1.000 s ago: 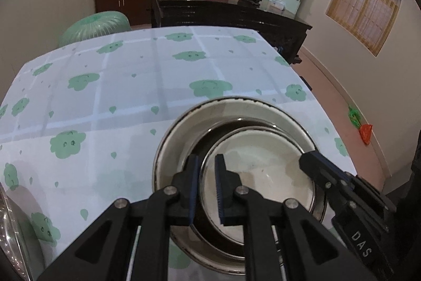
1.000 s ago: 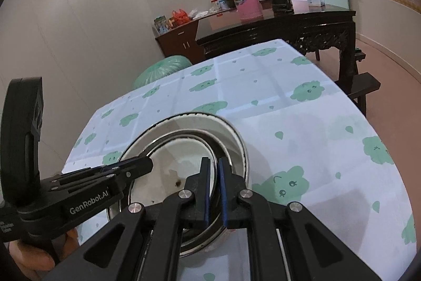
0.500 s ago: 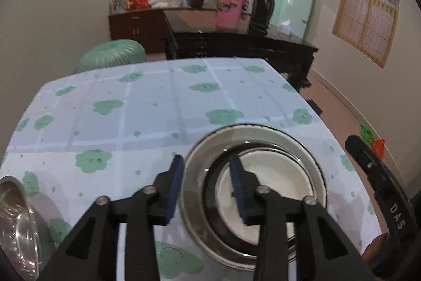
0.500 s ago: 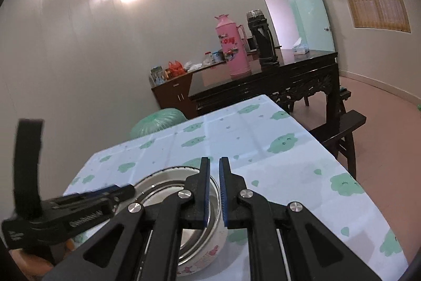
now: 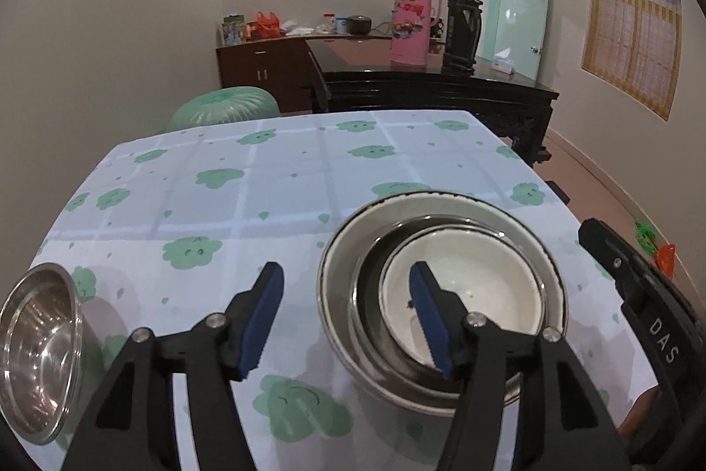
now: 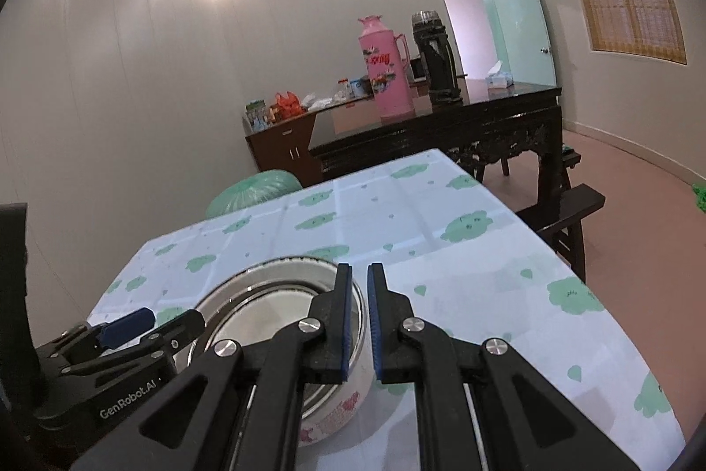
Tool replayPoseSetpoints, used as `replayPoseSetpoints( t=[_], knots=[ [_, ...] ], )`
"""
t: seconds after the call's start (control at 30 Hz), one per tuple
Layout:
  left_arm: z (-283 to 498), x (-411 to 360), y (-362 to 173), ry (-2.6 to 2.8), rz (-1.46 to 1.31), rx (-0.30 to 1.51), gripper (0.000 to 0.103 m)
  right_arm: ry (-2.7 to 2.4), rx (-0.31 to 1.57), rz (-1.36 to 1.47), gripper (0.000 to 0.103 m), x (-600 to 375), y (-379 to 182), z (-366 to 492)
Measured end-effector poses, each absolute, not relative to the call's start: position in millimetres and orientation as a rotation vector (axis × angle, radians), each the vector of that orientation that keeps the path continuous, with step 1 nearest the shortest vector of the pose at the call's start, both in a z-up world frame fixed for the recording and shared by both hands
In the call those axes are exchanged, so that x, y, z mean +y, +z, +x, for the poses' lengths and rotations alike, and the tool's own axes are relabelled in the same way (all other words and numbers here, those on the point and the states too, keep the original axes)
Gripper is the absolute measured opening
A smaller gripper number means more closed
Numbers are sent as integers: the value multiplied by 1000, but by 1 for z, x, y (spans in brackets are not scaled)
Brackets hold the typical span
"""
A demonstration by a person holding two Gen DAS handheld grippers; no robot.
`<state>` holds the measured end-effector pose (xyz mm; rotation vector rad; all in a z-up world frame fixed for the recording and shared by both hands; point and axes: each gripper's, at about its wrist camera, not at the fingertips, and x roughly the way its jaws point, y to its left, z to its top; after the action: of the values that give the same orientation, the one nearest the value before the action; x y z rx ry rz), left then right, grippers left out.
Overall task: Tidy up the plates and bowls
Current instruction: 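Open the right tool to release the small white bowl, then move the right tool to the rim of the white enamel bowl stack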
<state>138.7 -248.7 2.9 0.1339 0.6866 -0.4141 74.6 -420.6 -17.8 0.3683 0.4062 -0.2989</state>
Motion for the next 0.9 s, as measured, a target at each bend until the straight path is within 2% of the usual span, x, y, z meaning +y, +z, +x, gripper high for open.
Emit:
replayPoseSetpoints(
  t=[0.23, 0.63, 0.8, 0.9],
  knots=[
    [135, -239, -1, -372, 124, 668, 66, -316, 501, 356, 9, -424, -36, 88],
    [133, -234, -6, -351, 122, 672, 66, -305, 523, 325, 10, -415, -42, 95],
    [135, -233, -8, -346, 117, 682, 66, -302, 540, 295, 21, -409, -44, 102],
    [136, -233, -9, -356, 110, 692, 66, -302, 566, 278, 22, -406, -48, 108]
  ],
)
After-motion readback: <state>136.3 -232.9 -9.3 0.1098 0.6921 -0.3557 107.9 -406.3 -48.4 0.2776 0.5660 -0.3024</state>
